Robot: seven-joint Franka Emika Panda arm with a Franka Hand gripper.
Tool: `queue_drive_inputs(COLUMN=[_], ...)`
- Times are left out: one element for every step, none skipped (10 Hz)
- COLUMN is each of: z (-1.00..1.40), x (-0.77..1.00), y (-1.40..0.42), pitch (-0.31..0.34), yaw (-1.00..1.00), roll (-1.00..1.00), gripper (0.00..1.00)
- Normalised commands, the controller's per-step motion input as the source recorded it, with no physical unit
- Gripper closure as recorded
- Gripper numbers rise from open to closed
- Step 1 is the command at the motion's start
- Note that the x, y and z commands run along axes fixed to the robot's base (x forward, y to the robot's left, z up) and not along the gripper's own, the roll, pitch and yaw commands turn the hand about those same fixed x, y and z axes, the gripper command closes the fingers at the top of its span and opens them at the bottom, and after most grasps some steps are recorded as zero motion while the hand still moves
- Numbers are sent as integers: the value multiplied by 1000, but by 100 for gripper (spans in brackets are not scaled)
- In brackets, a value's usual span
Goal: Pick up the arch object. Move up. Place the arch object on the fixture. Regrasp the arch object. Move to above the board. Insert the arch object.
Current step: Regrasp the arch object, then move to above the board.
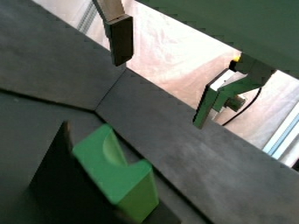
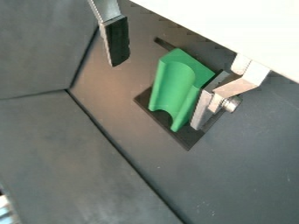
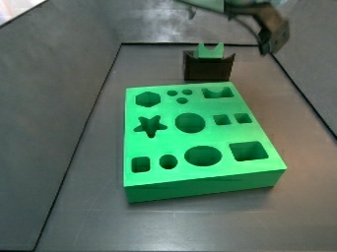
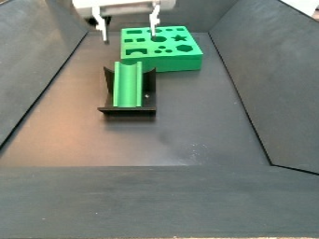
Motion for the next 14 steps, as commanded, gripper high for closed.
queue_drive_inputs(z=[-1000, -1000, -1000, -984, -827, -721, -515, -313, -200, -168, -167, 0, 1000, 1000], x=[84, 90, 97, 106, 95, 87, 76, 72, 43, 7, 8, 0, -33, -36], y=[52, 47, 43, 36, 23, 18, 14, 10, 3, -6, -4, 0, -122, -123], pitch=[-89, -107, -110, -106, -97, -87, -67, -48, -25, -24, -24, 0, -264, -266], yaw=[104, 76, 47, 13, -6, -14, -31, -35, -29, -29, -27, 0, 380, 346], roll=[78, 74, 73, 76, 76, 72, 68, 70, 61, 52, 52, 0, -140, -140], gripper=[0, 0, 0, 0, 0, 0, 0, 0, 0, 0, 0, 100, 100, 100])
